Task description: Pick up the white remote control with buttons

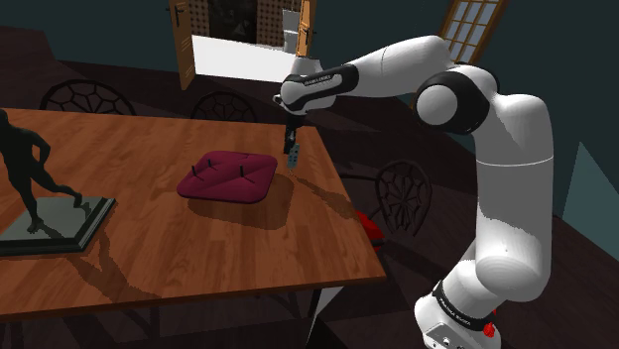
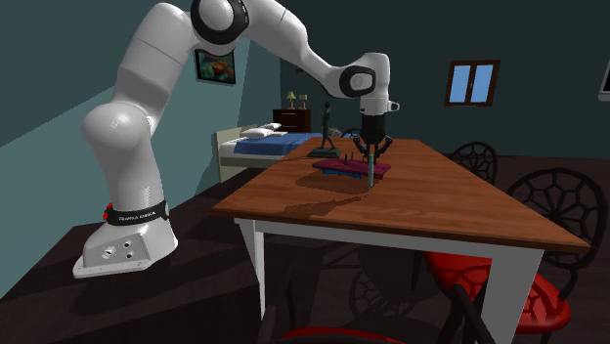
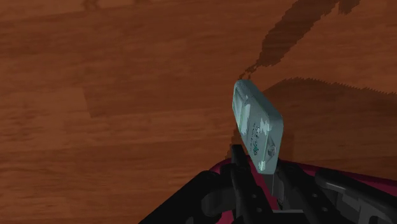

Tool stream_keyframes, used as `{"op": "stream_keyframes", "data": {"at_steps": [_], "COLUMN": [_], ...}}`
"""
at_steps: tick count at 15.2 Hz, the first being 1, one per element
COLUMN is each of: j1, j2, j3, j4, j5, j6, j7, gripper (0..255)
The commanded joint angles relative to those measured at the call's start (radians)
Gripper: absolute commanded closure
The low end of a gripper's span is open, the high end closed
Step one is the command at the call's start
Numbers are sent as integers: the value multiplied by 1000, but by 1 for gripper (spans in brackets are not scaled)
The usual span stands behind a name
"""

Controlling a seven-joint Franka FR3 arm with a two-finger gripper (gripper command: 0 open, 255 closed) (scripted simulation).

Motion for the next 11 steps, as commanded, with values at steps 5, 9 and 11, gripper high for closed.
{"op": "stream_keyframes", "data": {"at_steps": [5, 9, 11], "j1": [1, 1, 1], "j2": [-24, -40, -47], "j3": [-2, -4, -5], "j4": [28, 58, 74], "j5": [-5, -8, -10], "j6": [-53, -99, -122], "j7": [6, 10, 12], "gripper": [255, 255, 255]}}
